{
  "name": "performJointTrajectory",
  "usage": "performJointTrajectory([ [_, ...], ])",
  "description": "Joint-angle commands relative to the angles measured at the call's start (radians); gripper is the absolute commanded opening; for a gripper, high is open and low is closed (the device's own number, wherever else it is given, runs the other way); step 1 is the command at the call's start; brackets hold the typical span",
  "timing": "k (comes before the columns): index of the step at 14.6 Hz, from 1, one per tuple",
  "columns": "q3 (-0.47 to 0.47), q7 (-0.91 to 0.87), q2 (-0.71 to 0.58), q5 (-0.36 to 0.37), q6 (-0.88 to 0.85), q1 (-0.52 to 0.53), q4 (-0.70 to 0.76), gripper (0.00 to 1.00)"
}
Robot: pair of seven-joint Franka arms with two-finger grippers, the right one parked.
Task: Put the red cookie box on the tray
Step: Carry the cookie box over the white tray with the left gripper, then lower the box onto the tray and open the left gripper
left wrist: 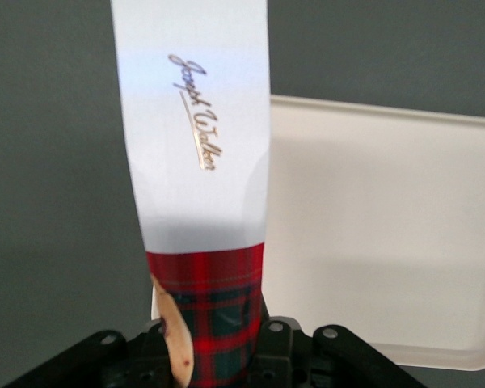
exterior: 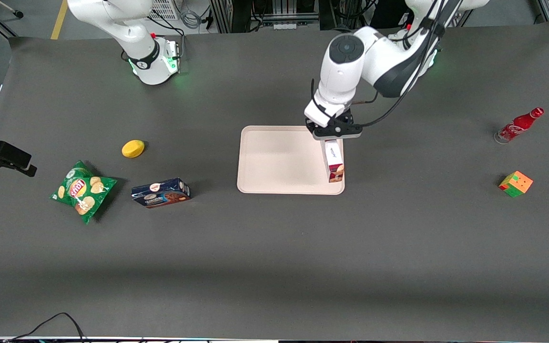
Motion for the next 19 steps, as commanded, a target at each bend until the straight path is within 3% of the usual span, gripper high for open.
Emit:
performJointTrajectory([
  [1,-0.001,-0.075,0.08,0.077,0.075,0.001,-0.026,0.03],
  [5,-0.003,-0.141,0.213,0.248,0.138,-0.002,-0.027,0.04],
  [8,-0.001,-0.189,0.285,0.31,0.168,-0.002,-0.024,0.04],
  [14,0.006,-0.208,0.33,0.357,0.168,-0.002,-0.026,0.06],
  [15,0.008,-0.221,0.341,0.377,0.168,-0.002,-0.024,0.15],
  [17,0.017,-0.233,0.351,0.394,0.166,0.001,-0.023,0.91],
  [18,0.029,-0.233,0.351,0.395,0.166,0.001,-0.021,1.0],
  [19,0.031,-0.233,0.354,0.395,0.166,0.001,-0.02,1.0],
])
